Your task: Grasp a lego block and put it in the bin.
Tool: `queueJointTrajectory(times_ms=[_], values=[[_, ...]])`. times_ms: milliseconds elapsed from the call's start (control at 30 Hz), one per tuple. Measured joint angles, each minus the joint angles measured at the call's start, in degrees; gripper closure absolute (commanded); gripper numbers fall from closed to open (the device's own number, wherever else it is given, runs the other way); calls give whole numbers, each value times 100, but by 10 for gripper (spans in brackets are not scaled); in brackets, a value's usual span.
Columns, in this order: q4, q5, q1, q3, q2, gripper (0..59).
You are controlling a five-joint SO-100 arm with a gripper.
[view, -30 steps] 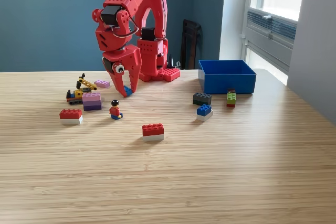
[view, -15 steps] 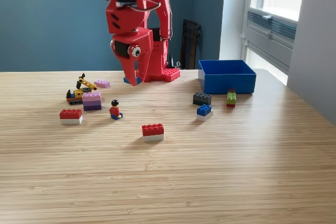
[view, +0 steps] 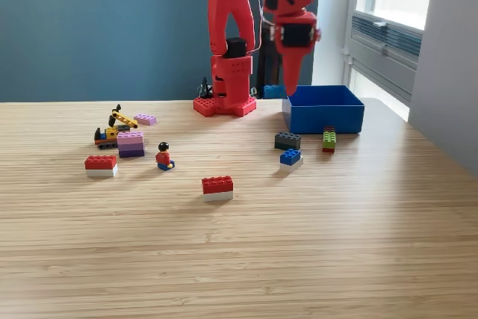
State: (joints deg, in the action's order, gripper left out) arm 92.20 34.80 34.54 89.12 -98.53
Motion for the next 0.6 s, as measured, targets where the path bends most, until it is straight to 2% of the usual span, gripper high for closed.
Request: queueJointTrajectory(times_ms=[600], values=[[105, -422, 2988, -105, 0, 585]])
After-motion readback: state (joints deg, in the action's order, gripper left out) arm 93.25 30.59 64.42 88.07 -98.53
